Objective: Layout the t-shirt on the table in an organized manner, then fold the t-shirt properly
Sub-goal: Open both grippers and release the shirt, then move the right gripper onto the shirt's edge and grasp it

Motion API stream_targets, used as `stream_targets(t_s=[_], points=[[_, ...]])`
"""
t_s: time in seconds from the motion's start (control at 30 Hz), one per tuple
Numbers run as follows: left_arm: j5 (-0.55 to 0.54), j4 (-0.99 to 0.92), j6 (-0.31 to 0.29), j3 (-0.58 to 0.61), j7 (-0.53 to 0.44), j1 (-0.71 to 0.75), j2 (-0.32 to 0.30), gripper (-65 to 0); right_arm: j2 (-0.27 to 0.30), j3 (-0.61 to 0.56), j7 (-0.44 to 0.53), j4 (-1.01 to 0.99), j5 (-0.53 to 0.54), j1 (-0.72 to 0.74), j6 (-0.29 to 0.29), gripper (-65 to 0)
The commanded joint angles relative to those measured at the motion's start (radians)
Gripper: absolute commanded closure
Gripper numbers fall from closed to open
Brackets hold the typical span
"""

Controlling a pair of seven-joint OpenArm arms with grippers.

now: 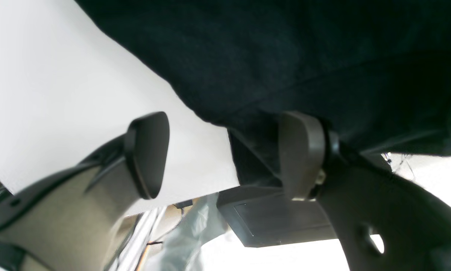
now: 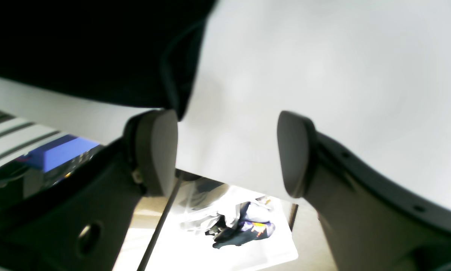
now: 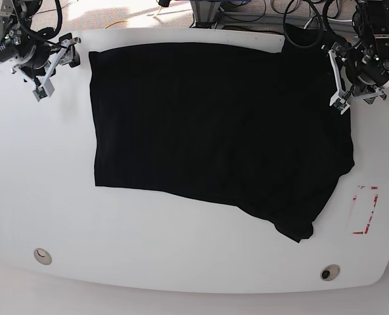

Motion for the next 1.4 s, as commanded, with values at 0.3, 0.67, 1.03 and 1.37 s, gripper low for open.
stream_targets(t_s=[0.3,0.67,1.03,1.37], points=[[0.004,0.018,-0.001,-0.007,-0.012,-0.229,-0.008,-41.5,0.020,-0.194,0.048,-0.015,-0.048,0.342,0.013,-40.3],[0.002,0.018,-0.001,-0.010,-0.012,-0.330,-0.008,-41.5,-0.029,-0.479,0.082,-0.218,-0.118,0.676,0.021,-40.3],[0.002,0.019,-0.001,-0.170,-0.014,-0.330,-0.008,-41.5,-0.097,-0.726,0.276,-0.603,-0.154,0.916,0.087,-40.3],[0.004,0.019,-0.001,-0.377,-0.104,-0.332,-0.009,-41.5,-0.190,-0.863,0.421,-0.842,-0.217,1.066,0.088,-40.3]])
